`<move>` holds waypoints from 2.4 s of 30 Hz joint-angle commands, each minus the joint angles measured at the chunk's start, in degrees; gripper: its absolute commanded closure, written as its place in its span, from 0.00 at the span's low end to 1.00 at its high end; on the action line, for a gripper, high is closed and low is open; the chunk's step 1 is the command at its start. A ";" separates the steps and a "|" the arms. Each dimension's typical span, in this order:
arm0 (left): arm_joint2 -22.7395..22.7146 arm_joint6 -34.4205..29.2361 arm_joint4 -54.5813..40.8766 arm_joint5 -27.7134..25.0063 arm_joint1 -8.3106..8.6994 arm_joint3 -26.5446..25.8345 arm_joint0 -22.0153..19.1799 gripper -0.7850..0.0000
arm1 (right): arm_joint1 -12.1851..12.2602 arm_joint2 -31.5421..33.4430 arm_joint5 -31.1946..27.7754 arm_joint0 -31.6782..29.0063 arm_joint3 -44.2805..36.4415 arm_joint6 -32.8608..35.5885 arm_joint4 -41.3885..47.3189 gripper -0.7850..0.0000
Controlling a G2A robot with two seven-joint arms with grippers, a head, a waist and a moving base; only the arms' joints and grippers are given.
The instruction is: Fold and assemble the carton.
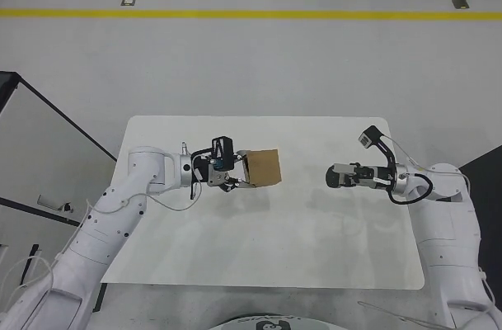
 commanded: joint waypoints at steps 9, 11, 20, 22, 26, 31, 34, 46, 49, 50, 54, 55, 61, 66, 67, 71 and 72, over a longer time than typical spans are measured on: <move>11.03 10.82 2.95 0.06 0.41 11.92 -6.85 1.00 | 0.00 0.00 0.00 0.00 0.00 0.00 0.00 0.00; 11.03 10.82 2.95 0.06 0.41 11.92 -6.85 1.00 | 0.00 0.00 0.00 0.00 0.00 0.00 0.00 0.00; 12.08 11.12 1.92 0.11 -0.14 14.22 -6.77 1.00 | 0.00 0.00 0.00 0.00 0.00 0.00 0.00 0.00; 13.48 13.45 0.44 0.06 -0.73 16.83 -7.42 1.00 | 0.00 0.00 0.00 0.00 0.00 0.00 0.00 0.00; 17.36 17.58 0.41 0.06 -2.12 21.83 -10.22 1.00 | 0.00 0.00 0.00 0.00 0.00 0.00 0.00 0.00; 22.08 23.23 1.79 0.06 -4.17 28.70 -13.64 1.00 | 0.00 0.00 0.00 0.00 0.00 0.00 0.00 0.00; 24.12 26.07 3.53 0.06 -5.37 32.09 -15.35 1.00 | 0.00 0.00 0.00 0.00 0.00 0.00 0.00 0.00; 25.07 27.59 5.24 2.02 -6.17 32.07 -15.90 1.00 | 0.00 0.00 0.00 0.00 0.00 0.00 0.00 0.00; 24.72 27.29 5.74 2.38 -5.97 32.42 -15.39 1.00 | 0.00 0.00 0.00 0.00 0.00 0.00 0.00 0.00; 24.68 28.22 5.25 2.06 -6.02 32.70 -15.12 1.00 | 0.00 0.00 0.00 0.00 0.00 0.00 0.00 0.00; 25.10 29.82 5.08 2.46 -6.65 35.27 -15.19 1.00 | 0.00 0.00 0.00 0.00 0.00 0.00 0.00 0.00; 25.33 29.80 5.70 3.01 -6.86 35.97 -15.54 1.00 | 0.00 0.00 0.00 0.00 0.00 0.00 0.00 0.00; 27.09 31.41 6.63 4.87 -8.61 39.36 -16.28 1.00 | 0.00 0.00 0.00 0.00 0.00 0.00 0.00 0.00; 28.49 32.39 7.88 6.24 -10.04 42.31 -17.18 1.00 | 0.00 0.00 0.00 0.00 0.00 0.00 0.00 0.00; 28.72 32.70 8.01 6.56 -10.32 42.87 -17.32 1.00 | 0.00 0.00 0.00 0.00 0.00 0.00 0.00 0.00; 29.72 34.05 8.55 6.64 -11.44 45.11 -17.93 1.00 | 0.00 0.00 0.00 0.00 0.00 0.00 0.00 0.00; 29.92 34.33 8.61 6.73 -11.72 45.69 -18.07 1.00 | 0.00 0.00 0.00 0.00 0.00 0.00 0.00 0.00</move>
